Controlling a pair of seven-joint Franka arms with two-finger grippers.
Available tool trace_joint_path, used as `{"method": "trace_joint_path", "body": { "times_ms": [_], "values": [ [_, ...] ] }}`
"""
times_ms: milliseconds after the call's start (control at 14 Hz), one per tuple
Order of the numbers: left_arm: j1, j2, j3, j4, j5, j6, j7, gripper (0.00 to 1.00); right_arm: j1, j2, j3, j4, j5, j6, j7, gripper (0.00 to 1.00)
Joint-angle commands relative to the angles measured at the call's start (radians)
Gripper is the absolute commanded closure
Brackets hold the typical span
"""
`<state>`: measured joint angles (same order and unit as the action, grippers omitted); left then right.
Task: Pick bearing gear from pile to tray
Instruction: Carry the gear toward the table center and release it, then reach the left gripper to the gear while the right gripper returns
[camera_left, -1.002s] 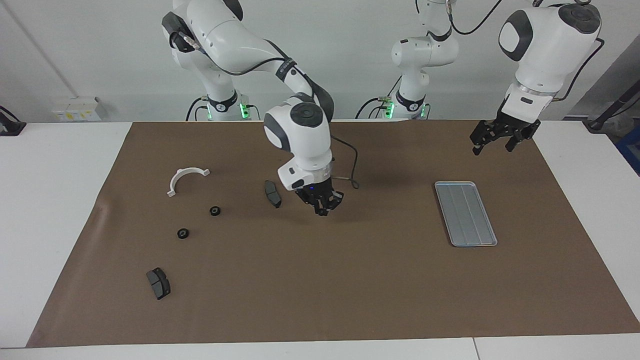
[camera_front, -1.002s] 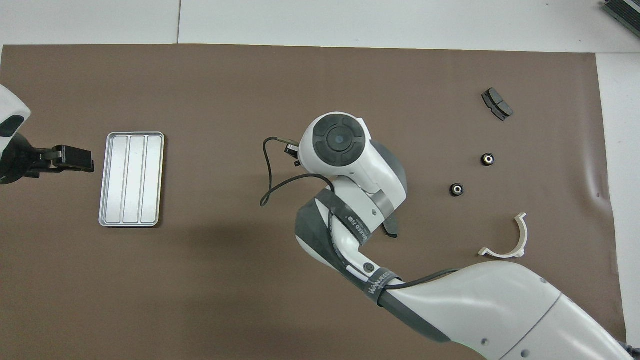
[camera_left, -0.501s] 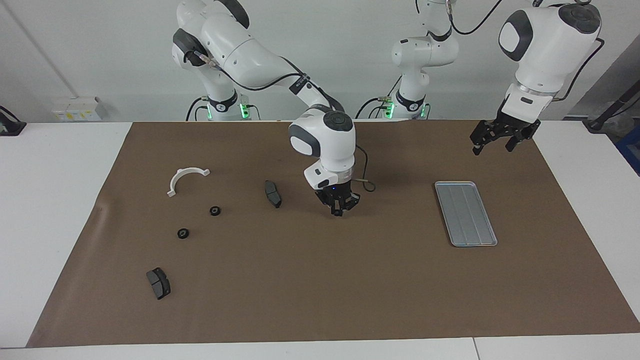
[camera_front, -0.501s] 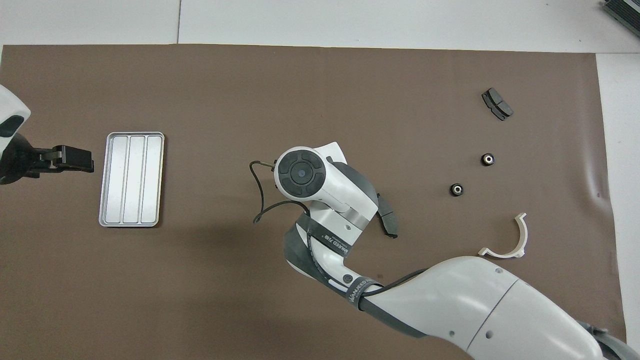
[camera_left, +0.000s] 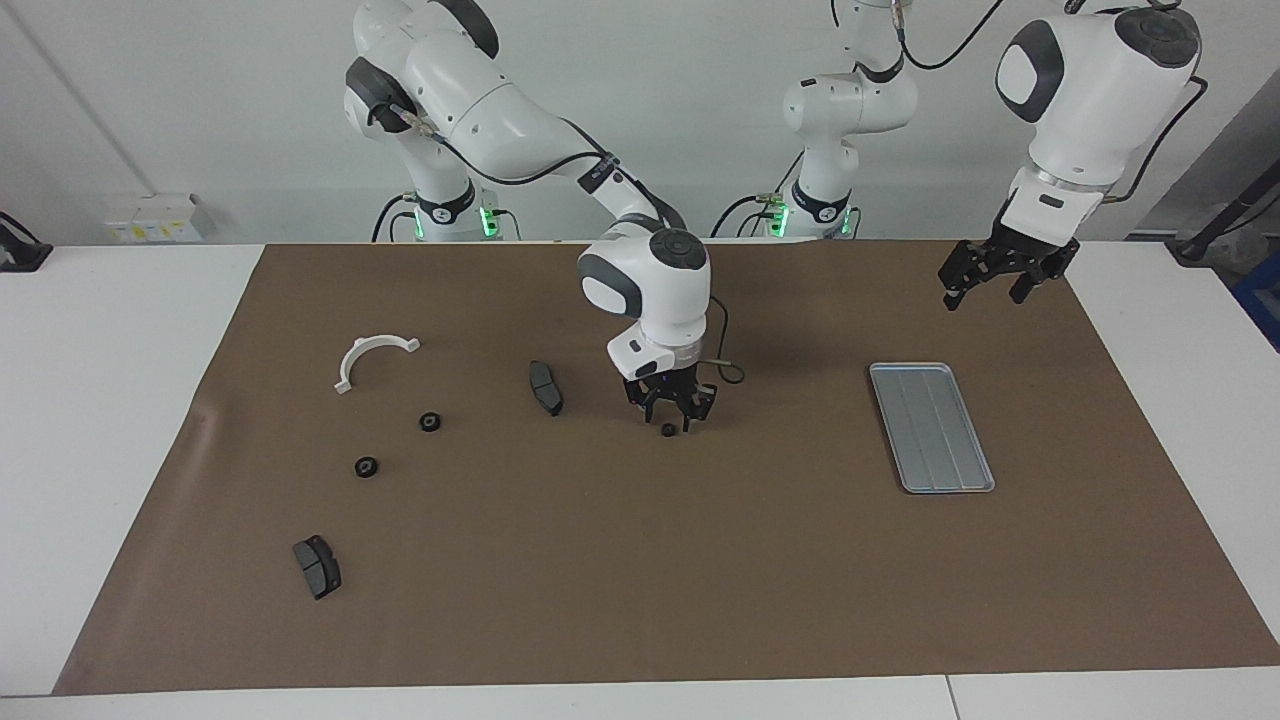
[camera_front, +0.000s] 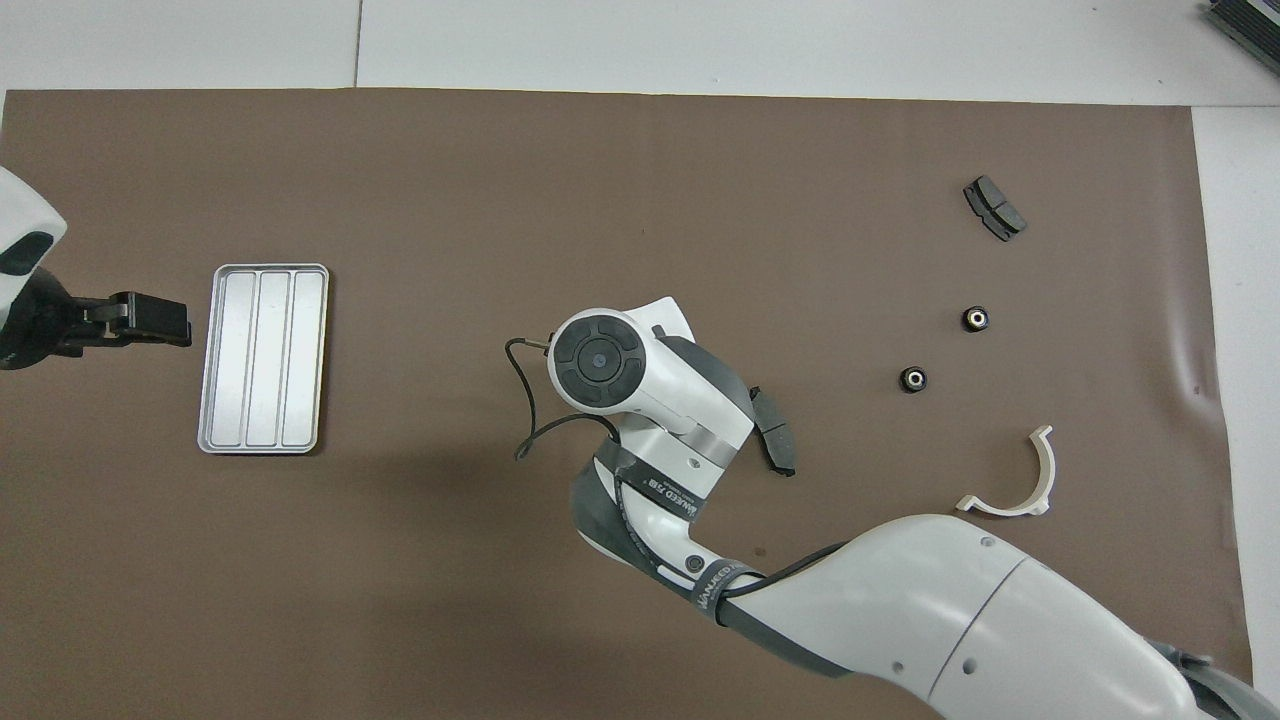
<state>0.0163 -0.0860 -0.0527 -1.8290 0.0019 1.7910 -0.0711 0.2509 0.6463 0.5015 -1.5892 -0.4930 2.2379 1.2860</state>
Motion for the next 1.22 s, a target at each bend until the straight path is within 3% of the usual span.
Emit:
{"method": "trace_joint_path", "body": {
  "times_ms": [0, 215, 430, 788, 1146],
  "values": [
    [-0.015, -0.018, 0.005, -0.018, 0.015, -0.021, 0.0, 0.0, -0.036, -0.072, 0.015, -0.028, -0.019, -0.023, -0.004, 0.0],
    [-0.016, -0.018, 0.002, -0.019, 0.013, -0.021, 0.001, 0.0, -0.094, -0.172, -0.009, -0.029, -0.012, -0.082, -0.057, 0.0],
    [-0.059, -0.012, 0.002, -0.018, 0.01, 0.007, -0.019, 0.0, -0.127, -0.243, -0.089, -0.031, 0.042, -0.138, -0.297, 0.0],
    [-0.145, 0.043, 0.002, -0.007, -0.039, 0.07, -0.159, 0.0, -0.13, -0.31, -0.348, -0.037, 0.307, -0.178, -0.814, 0.0],
    [-0.303, 0.173, 0.002, 0.042, -0.031, 0.136, -0.303, 0.0, -0.134, -0.37, -0.536, -0.204, 0.477, -0.115, -1.244, 0.0]
  ]
}}
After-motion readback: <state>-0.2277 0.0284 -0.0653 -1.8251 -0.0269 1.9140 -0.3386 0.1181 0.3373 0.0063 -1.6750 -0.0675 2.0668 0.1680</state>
